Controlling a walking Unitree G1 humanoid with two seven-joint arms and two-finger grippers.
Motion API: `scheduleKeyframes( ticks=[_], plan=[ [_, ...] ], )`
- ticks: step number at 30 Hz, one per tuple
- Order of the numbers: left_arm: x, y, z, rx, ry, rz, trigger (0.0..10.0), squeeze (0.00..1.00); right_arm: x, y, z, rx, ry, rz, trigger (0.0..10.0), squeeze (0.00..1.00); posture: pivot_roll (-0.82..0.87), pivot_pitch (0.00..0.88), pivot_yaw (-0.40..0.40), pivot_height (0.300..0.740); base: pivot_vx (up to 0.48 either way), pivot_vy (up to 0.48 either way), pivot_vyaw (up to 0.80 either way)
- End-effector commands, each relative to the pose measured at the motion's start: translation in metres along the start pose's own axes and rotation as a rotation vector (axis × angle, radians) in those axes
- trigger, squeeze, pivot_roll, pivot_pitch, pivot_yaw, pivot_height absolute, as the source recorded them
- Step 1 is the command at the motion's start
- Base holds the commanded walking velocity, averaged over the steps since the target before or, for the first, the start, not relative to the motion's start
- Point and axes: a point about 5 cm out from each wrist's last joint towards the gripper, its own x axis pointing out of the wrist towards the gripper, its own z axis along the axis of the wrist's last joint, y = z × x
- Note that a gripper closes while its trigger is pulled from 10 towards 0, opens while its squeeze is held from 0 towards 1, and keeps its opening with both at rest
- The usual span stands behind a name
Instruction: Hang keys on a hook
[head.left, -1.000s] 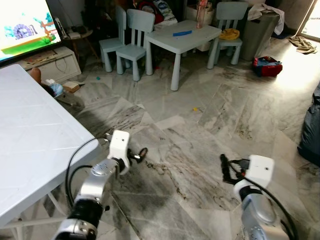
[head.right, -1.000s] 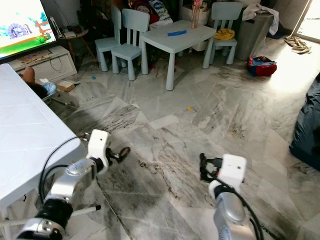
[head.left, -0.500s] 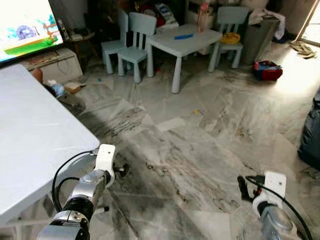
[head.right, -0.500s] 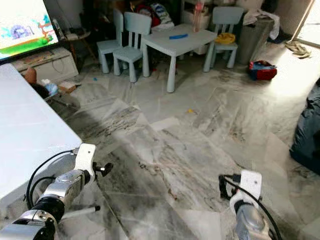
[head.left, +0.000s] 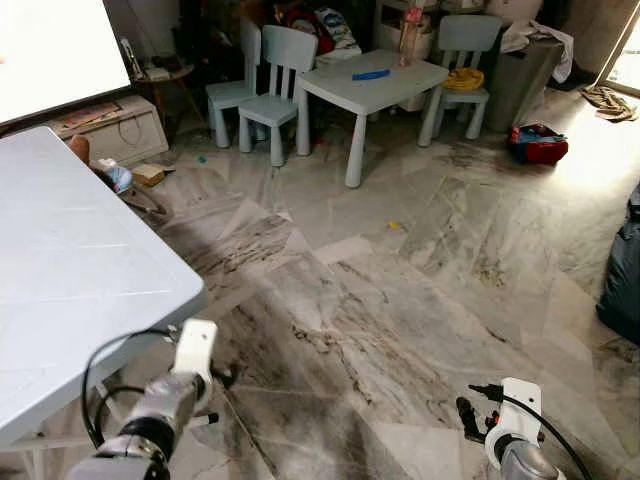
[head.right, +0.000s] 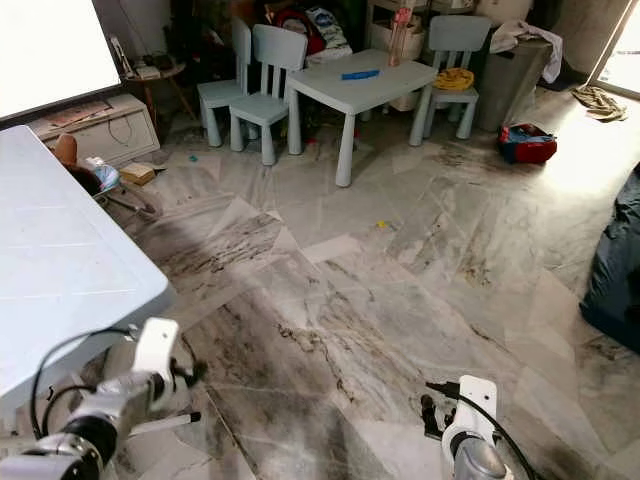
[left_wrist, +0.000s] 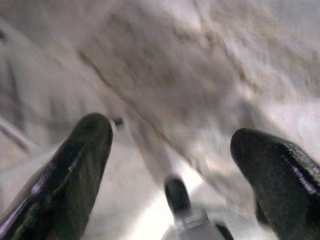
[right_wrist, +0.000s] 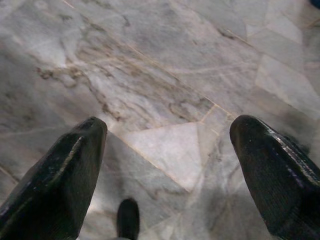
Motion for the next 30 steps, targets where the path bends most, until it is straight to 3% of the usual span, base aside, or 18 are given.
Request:
scheduleKeyframes(
  ticks=[1, 10, 18, 30],
  plan=[
    [0.0, -0.004, -0.009, 0.013, 0.036, -0.014, 10.0, 0.0, -0.001, -0.002, -0.008, -0.014, 0.041, -0.017, 10.0, 0.0, 0.0, 0.0, -0.047, 0.74, 0.0, 0.0, 0.0],
    [0.001, -0.02, -0.031, -0.101, 0.074, -0.034, 10.0, 0.0, -0.001, 0.014, -0.026, 0.01, 0.146, 0.004, 10.0, 0.0, 0.02, 0.005, -0.065, 0.74, 0.0, 0.0, 0.0],
    [-0.001, -0.016, -0.044, -0.069, 0.102, -0.023, 10.0, 0.0, -0.005, 0.051, -0.044, -0.083, 0.225, 0.161, 10.0, 0.0, 0.03, 0.021, -0.051, 0.74, 0.0, 0.0, 0.0],
    [-0.001, -0.016, -0.039, -0.065, 0.099, -0.04, 10.0, 0.0, -0.007, 0.054, -0.049, -0.119, 0.235, 0.164, 10.0, 0.0, 0.03, 0.022, -0.052, 0.74, 0.0, 0.0, 0.0]
  ],
)
